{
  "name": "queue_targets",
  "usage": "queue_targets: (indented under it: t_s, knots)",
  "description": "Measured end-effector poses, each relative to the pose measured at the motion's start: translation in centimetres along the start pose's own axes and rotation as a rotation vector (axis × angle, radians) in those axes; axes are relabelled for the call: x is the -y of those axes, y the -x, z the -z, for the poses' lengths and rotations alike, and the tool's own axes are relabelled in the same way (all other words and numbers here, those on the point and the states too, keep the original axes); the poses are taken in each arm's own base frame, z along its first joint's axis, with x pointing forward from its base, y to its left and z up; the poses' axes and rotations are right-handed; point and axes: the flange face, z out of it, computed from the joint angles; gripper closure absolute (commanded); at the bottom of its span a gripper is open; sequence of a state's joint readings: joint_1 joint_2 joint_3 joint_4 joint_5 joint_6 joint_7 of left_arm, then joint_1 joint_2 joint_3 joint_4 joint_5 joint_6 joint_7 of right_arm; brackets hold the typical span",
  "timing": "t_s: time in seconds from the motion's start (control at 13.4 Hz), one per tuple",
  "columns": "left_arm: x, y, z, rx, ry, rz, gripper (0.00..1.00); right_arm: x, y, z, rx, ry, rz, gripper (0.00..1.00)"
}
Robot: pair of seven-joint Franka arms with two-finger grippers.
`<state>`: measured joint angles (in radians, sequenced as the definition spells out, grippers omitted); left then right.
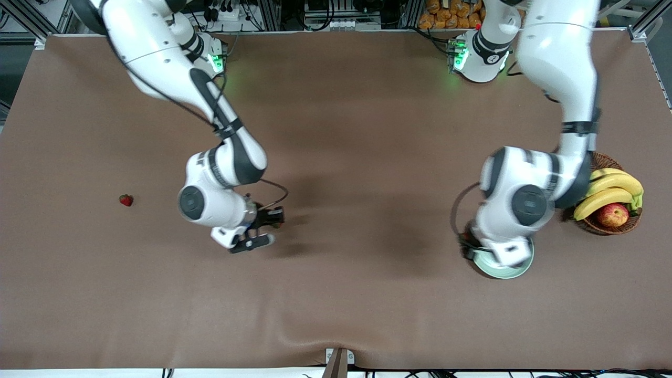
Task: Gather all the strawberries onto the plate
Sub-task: 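Release the strawberry onto the plate while the right gripper carries another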
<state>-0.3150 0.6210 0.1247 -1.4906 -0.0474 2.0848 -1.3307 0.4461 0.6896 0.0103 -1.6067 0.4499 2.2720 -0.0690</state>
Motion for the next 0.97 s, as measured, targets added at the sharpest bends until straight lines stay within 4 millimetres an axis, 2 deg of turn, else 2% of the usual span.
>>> queue_targets:
  t_s: [0.15,0.3,0.52,0.67,0.75,0.82,0.89,0.97]
  knots:
    - [1.5,-4.8,-1.6,0.003,-0.003,-0.02,1.0,2.7,0.8,-1.1,0.015,0.001,0.035,0.94]
    - [2.2,-7.4,-3.2,0.0,0.002,-0.048,1.0,4.9,1.7,-2.4,0.035,0.004,0.068,0.91]
    - [2.0,-7.7,-6.2,-0.008,0.013,-0.073,1.0,6.7,2.9,-5.1,0.071,0.015,0.077,0.86]
    - [2.0,-7.5,-8.2,-0.007,0.005,-0.089,1.0,6.9,3.0,-6.3,0.066,0.022,0.07,0.75]
    - [2.1,-7.6,-8.9,-0.005,-0.004,-0.101,1.0,6.8,3.0,-6.6,0.059,0.024,0.068,0.59]
    - [2.5,-7.8,-9.6,-0.003,-0.014,-0.115,1.0,6.6,2.9,-6.8,0.055,0.026,0.065,0.32]
    - [3.1,-8.3,-10.1,-0.002,-0.02,-0.131,1.0,6.3,2.8,-6.8,0.052,0.029,0.061,0.11]
    - [3.6,-9.0,-10.6,-0.001,-0.025,-0.146,0.98,6.0,2.7,-6.7,0.049,0.032,0.056,0.05]
